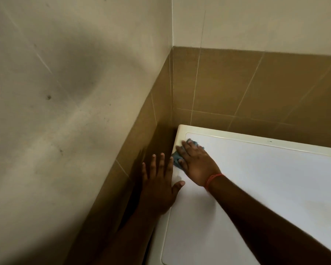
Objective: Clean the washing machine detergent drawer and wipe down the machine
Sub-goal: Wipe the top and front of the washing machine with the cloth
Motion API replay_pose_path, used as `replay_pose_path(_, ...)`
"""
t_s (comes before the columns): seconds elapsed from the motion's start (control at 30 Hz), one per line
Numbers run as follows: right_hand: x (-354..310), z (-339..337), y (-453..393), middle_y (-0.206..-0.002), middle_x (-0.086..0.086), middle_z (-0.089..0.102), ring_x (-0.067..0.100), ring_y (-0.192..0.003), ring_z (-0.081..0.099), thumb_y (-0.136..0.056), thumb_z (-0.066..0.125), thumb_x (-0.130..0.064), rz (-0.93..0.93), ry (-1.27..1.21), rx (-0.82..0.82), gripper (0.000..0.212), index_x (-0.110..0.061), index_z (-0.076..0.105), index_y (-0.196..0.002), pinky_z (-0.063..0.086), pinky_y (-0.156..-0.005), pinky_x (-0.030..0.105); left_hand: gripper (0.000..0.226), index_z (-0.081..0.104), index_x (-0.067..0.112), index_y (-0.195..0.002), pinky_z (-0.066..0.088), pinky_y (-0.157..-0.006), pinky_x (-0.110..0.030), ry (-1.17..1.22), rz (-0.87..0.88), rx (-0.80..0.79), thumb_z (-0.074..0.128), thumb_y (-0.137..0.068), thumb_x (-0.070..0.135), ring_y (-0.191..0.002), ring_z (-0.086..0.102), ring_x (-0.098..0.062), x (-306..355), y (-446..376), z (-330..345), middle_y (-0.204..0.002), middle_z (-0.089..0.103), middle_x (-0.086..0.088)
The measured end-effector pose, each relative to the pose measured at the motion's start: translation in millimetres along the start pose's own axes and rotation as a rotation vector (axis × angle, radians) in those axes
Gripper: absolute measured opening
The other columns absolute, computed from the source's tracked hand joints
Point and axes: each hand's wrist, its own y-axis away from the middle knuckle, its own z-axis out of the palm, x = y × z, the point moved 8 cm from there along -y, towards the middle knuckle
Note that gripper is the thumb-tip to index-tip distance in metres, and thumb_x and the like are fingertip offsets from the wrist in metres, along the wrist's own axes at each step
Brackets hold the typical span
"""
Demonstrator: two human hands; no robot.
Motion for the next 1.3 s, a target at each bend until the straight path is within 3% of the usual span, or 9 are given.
replay_pose_path(0.07,-6,1,16,-0.161,0.008,0.022,0.03,-0.15,0.012,-0.102,0.024,-0.045,0.142,-0.035,0.033,0.056,-0.022,0.027,-0.153,0.011,-0.12,0.045,0.078,0.023,0.02,-0.152,0.019,-0.113,-0.061,0.013,-0.026,-0.001,0.007,-0.094,0.07,-0.145,0.027,-0.038,0,5,-4,-0.157,0.031,-0.014)
replay_pose_path(0.23,-47,1,63,-0.162,0.001,0.014,0.024,-0.151,0.006,-0.101,0.023,-0.05,-0.073,-0.126,-0.028,0.058,-0.028,0.022,-0.154,0.007,-0.121,0.043,0.079,0.028,0.022,-0.152,0.023,-0.113,-0.063,0.021,-0.06,-0.007,0.002,-0.094,0.069,-0.146,0.025,-0.038,-4,17,-14,-0.158,0.03,-0.014)
replay_pose_path(0.37,-52,-1,87,-0.158,0.009,0.028,0.032,-0.148,0.017,-0.099,0.026,-0.048,0.166,-0.152,0.064,0.057,-0.022,0.035,-0.15,0.016,-0.119,0.05,0.077,0.019,0.023,-0.154,0.019,-0.115,-0.063,0.029,-0.099,0.001,0.002,-0.094,0.068,-0.148,0.02,-0.037,-9,32,-24,-0.159,0.025,-0.014)
replay_pose_path(0.5,-107,7,124,-0.155,0.01,0.035,0.033,-0.146,0.024,-0.1,0.038,-0.047,-0.14,-0.097,0.041,0.055,-0.02,0.037,-0.148,0.031,-0.113,0.053,0.074,0.019,0.023,-0.154,0.022,-0.114,-0.064,0.052,-0.139,-0.008,0.003,-0.096,0.066,-0.148,0.019,-0.036,-11,48,-32,-0.159,0.026,-0.014)
replay_pose_path(0.63,-93,4,137,-0.157,0.01,0.03,0.033,-0.147,0.019,-0.099,0.036,-0.051,0.11,-0.104,0.048,0.058,-0.023,0.035,-0.149,0.029,-0.114,0.055,0.078,0.01,0.025,-0.156,0.01,-0.118,-0.06,0.049,-0.164,0.001,-0.003,-0.093,0.068,-0.15,0.009,-0.035,-13,63,-43,-0.162,0.016,-0.012)
replay_pose_path(0.77,-158,16,174,-0.161,0.004,0.021,0.032,-0.15,0.007,-0.102,0.032,-0.052,-0.195,-0.086,-0.024,0.055,-0.03,0.028,-0.152,0.017,-0.12,0.053,0.083,-0.009,0.029,-0.154,-0.002,-0.119,-0.058,0.038,-0.17,-0.022,-0.015,-0.084,0.072,-0.15,-0.011,-0.031,-14,77,-49,-0.164,-0.003,-0.008)
replay_pose_path(0.93,-153,13,193,-0.157,0.006,0.03,0.032,-0.146,0.023,-0.098,0.039,-0.051,-0.006,-0.099,-0.008,0.055,-0.028,0.037,-0.148,0.025,-0.113,0.052,0.085,-0.009,0.029,-0.155,0.0,-0.119,-0.058,0.045,-0.17,-0.034,-0.017,-0.082,0.073,-0.15,-0.012,-0.031,-19,95,-56,-0.165,-0.004,-0.008)
replay_pose_path(1.1,-187,24,240,-0.153,0.005,0.039,0.03,-0.142,0.034,-0.094,0.039,-0.056,-0.321,0.016,-0.082,0.058,-0.031,0.037,-0.146,0.035,-0.112,0.051,0.086,-0.011,0.029,-0.154,0.0,-0.119,-0.058,0.041,-0.157,-0.051,-0.018,-0.081,0.072,-0.15,-0.014,-0.031,-18,109,-61,-0.164,-0.007,-0.007)
replay_pose_path(1.3,-149,17,262,-0.154,0.012,0.037,0.034,-0.143,0.031,-0.09,0.047,-0.05,0.081,-0.034,-0.056,0.06,-0.026,0.044,-0.145,0.024,-0.111,0.051,0.088,-0.008,0.028,-0.155,0.001,-0.119,-0.059,0.06,-0.114,-0.059,-0.02,-0.08,0.072,-0.15,-0.014,-0.032,-18,115,-58,-0.164,-0.006,-0.008)
